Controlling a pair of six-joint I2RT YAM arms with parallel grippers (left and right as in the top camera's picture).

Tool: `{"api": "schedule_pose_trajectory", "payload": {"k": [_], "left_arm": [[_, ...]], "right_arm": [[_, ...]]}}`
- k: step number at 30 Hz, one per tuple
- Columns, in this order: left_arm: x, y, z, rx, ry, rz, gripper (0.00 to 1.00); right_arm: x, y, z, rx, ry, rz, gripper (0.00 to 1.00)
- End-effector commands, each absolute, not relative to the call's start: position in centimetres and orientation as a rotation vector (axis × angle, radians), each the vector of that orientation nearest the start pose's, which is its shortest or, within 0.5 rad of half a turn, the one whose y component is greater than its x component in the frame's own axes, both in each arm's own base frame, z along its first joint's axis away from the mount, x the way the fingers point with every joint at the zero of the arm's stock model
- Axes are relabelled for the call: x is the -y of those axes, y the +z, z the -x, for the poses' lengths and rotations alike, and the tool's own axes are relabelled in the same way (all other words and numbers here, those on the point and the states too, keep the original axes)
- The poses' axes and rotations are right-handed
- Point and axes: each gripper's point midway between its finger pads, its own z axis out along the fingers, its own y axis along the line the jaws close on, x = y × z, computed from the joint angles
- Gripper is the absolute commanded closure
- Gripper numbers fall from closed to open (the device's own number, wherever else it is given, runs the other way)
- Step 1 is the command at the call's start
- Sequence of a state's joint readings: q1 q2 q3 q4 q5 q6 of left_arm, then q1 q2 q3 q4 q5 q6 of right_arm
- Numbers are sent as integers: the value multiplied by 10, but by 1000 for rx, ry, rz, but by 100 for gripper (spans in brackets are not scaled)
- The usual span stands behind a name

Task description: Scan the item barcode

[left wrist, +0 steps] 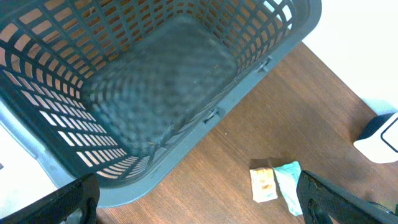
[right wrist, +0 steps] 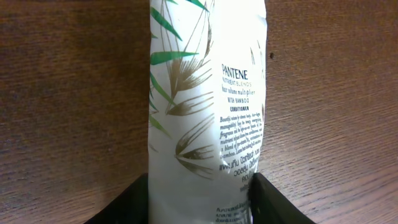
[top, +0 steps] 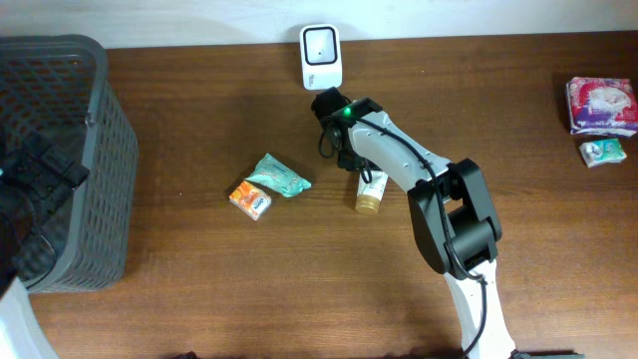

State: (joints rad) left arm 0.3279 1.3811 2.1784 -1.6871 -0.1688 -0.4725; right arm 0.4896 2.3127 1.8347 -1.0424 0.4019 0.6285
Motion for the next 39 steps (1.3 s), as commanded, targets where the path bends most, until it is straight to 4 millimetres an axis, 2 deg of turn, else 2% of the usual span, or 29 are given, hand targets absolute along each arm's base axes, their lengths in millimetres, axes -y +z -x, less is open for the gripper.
{"api": "schedule_pose_trajectory", "payload": {"k": [1,3,4,7,10,12,15,17,19,20,21,22,23,25,27,29,31,33,36,39], "left_arm": [[-110,401,-228,-2217,147,1037,1],[-110,401,-228,-2217,147,1037,1],[-110,401,-228,-2217,148,1038,1],[-110,401,-228,-2217,148,1038,1],[-110,401,-228,-2217,147,1037,1],[-110,401,-228,-2217,147,1037,1],[-110,401,-228,-2217,147,1037,1],[-110,401,-228,-2217,147,1037,1],[-110,401,-228,-2217,147,1037,1],[-110,401,-228,-2217,148,1038,1],[-110,401,-228,-2217,148,1038,1],[-110,401,-228,-2217,148,1038,1],[-110,401,-228,-2217,147,1037,1],[-110,401,-228,-2217,147,1037,1],[-110,401,-228,-2217,147,1037,1],[-110,401,-228,-2217,148,1038,1],[-110,401,-228,-2217,147,1037,1],[-110,401,-228,-2217,148,1038,1],[-110,401,-228,-2217,147,1037,1],[-110,401,-228,-2217,148,1038,1]], "right_arm": [[-162,11,-433,-2871,-402,-227,74],[-164,10,-433,-2878,-390,-227,94],[-164,10,-432,-2881,-386,-227,96],[-167,14,-429,-2897,-361,-227,96],[-166,31,-431,-2894,-375,-185,96],[-155,37,-432,-2865,-467,-178,96],[-146,33,-429,-2850,-573,-155,96],[-152,31,-426,-2854,-577,-129,96],[-168,30,-421,-2848,-565,-78,95],[-177,30,-419,-2841,-556,-54,88],[-187,30,-415,-2835,-547,-20,64],[-199,31,-411,-2831,-541,57,26],[-208,34,-409,-2828,-536,117,14],[-219,51,-409,-2818,-521,166,11],[-223,93,-421,-2803,-447,125,11],[-215,133,-437,-2803,-318,37,4],[-200,154,-451,-2862,-89,46,3],[-181,149,-452,-2974,202,84,1],[-154,132,-446,-3055,665,109,0],[-136,100,-442,-3050,941,44,1]]}}
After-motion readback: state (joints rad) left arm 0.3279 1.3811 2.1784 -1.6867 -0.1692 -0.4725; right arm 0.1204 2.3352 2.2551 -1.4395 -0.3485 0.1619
